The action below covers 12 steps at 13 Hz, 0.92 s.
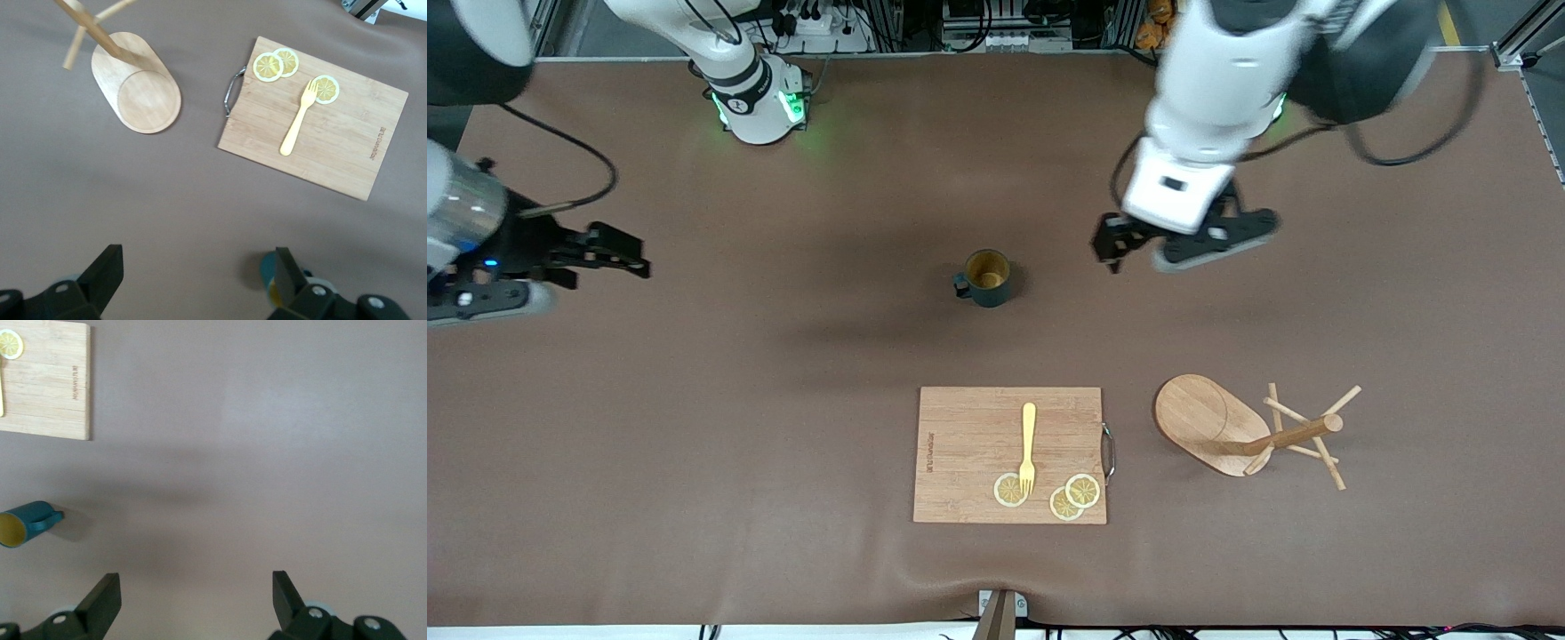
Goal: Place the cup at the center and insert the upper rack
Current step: 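Lower the left gripper beside the mug handle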
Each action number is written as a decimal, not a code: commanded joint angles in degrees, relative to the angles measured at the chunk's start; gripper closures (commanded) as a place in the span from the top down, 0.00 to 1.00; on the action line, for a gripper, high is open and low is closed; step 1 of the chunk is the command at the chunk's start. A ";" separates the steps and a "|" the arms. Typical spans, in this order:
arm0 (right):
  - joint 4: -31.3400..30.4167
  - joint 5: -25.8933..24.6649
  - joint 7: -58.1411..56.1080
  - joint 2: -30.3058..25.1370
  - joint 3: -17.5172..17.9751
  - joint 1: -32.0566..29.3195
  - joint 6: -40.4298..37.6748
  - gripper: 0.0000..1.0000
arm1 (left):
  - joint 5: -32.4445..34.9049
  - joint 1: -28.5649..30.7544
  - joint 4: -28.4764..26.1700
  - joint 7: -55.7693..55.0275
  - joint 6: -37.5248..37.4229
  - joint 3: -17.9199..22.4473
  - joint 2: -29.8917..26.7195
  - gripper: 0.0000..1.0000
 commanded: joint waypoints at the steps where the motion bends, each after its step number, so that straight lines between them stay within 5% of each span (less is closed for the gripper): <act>1: -1.99 -1.01 -2.37 -3.37 1.12 -4.40 -0.49 1.00 | 6.12 -5.35 3.03 -5.41 2.09 0.28 4.49 1.00; 6: -2.61 -9.89 -10.45 -8.11 1.12 -6.26 -1.28 1.00 | 10.16 -12.98 4.18 -15.22 8.33 0.98 8.71 1.00; 10: -3.31 -9.27 -10.28 -11.54 1.12 -6.97 -8.32 1.00 | 21.49 -20.19 5.23 -29.28 13.33 1.51 13.01 1.00; 12: -4.45 -9.10 -10.28 -12.42 1.21 -6.61 -8.23 1.00 | 32.62 -23.10 5.85 -37.81 13.69 1.51 16.09 1.00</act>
